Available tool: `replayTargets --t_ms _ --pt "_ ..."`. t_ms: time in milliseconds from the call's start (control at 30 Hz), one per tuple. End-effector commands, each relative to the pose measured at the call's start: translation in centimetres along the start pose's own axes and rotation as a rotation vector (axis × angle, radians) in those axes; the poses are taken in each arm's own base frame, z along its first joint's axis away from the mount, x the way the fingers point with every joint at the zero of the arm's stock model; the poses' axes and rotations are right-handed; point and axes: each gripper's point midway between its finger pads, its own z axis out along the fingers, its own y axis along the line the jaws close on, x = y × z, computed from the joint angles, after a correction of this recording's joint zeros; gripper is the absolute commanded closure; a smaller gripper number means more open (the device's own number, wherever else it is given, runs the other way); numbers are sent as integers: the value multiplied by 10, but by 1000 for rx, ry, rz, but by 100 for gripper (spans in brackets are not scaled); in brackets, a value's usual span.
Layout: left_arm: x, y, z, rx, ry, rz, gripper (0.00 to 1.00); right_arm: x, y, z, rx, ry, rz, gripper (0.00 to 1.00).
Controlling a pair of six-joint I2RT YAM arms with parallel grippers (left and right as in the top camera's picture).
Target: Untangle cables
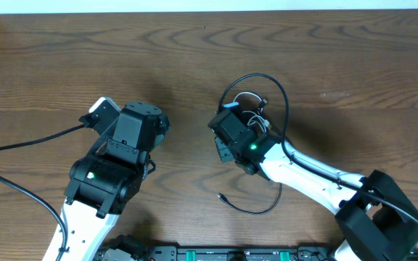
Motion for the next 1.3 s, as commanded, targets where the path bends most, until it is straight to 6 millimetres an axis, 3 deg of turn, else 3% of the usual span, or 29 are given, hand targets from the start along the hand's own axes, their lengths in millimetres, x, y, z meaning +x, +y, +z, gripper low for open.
replayTargets --t_ms 0,133,233,433,533,667,800,867,1000,1133,1267 --pt "-4 5 2 -28 -22 -11 8 -3 -11 7 12 17 73 65" --pt "-3 5 3 -33 -19 -7 8 0 -7 9 -23 42 86 77" --pt "-3 6 3 -39 -17 -4 8 1 -7 9 -27 48 89 97" --pt "-2 8 3 -45 -13 6 8 -3 9 -3 -122 54 92 99" --pt "-2 8 3 -45 -14 6 8 -25 23 -32 -221 3 66 99" --pt "-2 8 3 -45 -14 6 8 -69 36 -95 -403 -120 90 99" --pt "-2 8 3 -46 -12 7 8 -110 19 -171 -603 -243 185 99" --pt "-1 8 3 -47 -11 7 8 -119 5 -192 -677 -252 277 99" --pt "10 1 3 -7 57 7 8 -126 -15 -203 -751 -213 442 99" --pt "22 -12 2 67 126 116 9 -135 -22 -208 -790 -234 463 99" --pt "43 -52 -9 297 236 301 8 -141 -21 -213 -805 -263 452 99"
